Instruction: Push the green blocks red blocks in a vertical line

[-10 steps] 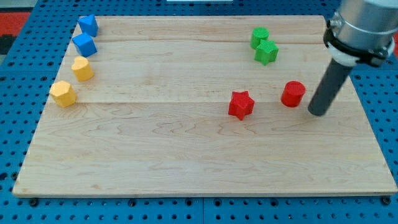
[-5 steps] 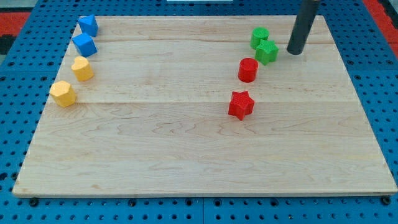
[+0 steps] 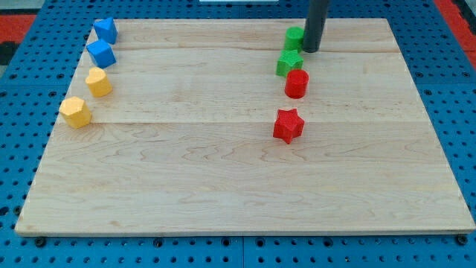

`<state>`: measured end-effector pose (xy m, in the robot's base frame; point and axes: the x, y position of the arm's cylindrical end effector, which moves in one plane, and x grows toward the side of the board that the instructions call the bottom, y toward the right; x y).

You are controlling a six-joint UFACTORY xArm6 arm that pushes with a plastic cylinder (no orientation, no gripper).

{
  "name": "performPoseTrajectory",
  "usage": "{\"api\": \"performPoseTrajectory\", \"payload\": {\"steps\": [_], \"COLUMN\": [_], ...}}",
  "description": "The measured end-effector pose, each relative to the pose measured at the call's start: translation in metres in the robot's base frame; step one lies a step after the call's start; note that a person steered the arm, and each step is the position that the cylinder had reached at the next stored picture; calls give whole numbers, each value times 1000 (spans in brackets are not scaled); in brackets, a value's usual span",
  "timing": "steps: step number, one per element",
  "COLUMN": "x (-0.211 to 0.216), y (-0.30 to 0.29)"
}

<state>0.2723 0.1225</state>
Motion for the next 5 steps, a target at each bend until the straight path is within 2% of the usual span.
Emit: {"api": "performPoseTrajectory", "payload": {"steps": [1, 2, 3, 4, 5], "x": [17, 102, 200, 252, 240], "y": [21, 76, 33, 15, -16]}}
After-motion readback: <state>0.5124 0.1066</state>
